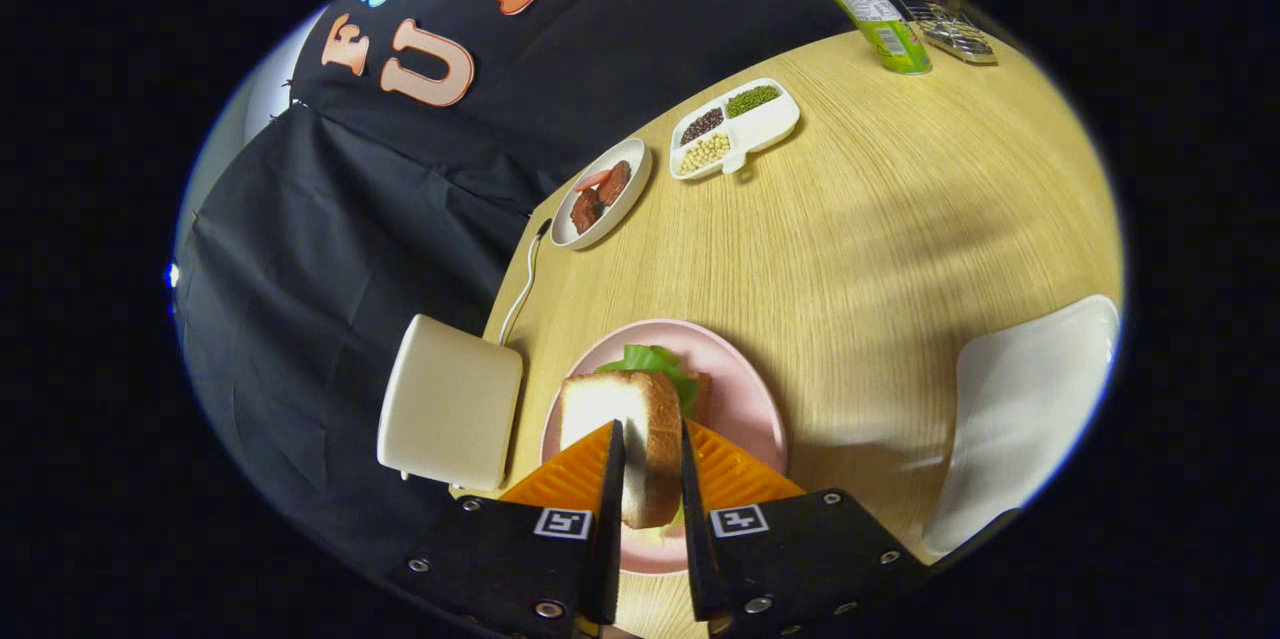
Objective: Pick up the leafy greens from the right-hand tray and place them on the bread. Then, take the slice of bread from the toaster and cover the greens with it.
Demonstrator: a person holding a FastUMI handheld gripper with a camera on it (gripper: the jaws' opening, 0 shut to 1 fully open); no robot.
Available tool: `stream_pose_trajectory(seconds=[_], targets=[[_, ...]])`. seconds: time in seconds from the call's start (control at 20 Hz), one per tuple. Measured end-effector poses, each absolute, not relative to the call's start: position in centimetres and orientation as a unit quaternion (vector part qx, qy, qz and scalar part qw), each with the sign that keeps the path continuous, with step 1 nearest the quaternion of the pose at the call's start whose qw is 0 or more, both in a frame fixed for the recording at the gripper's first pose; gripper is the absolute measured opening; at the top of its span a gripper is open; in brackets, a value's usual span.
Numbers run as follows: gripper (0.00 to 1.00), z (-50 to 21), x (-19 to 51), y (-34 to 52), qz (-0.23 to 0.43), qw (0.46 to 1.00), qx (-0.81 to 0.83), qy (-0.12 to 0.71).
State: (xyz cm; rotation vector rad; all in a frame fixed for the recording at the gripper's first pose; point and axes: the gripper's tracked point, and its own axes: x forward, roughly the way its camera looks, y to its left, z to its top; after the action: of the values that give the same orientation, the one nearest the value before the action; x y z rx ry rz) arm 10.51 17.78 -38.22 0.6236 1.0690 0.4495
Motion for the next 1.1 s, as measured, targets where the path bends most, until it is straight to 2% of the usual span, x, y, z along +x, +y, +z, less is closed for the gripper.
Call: stream_pose_trajectory(seconds=[0.15, 0.35, 0.55, 0.7, 0.95, 1.1], targets=[[0.35, -37.8, 11.3, 17.5, 0.201, 0.805, 0.283, 0.481], [0.55, -35.7, 11.8, 16.1, 0.191, 0.826, 0.281, 0.449], [0.56, -31.6, 13.3, 14.0, 0.178, 0.880, 0.239, 0.369], [0.61, -27.1, 13.4, 12.0, 0.165, 0.920, 0.181, 0.307], [0.66, -19.5, 12.0, 9.2, 0.138, 0.961, 0.110, 0.215], [0.76, -15.0, 10.5, 7.3, 0.109, 0.980, 0.064, 0.155]])
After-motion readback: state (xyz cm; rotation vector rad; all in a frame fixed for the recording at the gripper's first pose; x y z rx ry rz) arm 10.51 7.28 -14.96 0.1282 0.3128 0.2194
